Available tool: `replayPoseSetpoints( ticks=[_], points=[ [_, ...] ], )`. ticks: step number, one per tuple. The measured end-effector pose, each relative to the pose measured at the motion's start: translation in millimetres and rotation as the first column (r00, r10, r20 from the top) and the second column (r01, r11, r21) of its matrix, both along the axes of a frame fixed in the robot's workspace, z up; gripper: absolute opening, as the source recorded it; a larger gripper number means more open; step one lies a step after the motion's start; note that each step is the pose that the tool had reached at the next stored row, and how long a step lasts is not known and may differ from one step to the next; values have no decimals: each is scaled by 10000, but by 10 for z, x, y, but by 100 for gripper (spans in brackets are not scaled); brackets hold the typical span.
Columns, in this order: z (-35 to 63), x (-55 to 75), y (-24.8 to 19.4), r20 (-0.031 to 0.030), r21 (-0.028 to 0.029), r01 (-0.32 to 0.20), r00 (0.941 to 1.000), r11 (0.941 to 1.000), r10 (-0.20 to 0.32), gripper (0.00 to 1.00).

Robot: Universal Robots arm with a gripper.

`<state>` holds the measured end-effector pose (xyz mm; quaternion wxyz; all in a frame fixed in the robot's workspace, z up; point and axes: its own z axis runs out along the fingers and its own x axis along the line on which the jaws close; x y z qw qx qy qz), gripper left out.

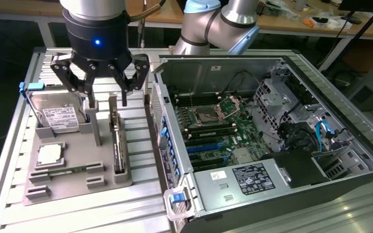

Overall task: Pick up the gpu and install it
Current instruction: 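Pick up the gpu and move the gpu toward the slot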

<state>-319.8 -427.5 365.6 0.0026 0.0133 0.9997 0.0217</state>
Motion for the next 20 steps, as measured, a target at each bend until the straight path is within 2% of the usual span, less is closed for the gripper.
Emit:
replayPoseSetpoints(
  ticks=[15,20],
  points=[
    [-281,17,-40,0,0,-2,10000,10000,2,60],
    [-373,34,-40,-30,1,-256,9997,9997,256,60]
  ],
)
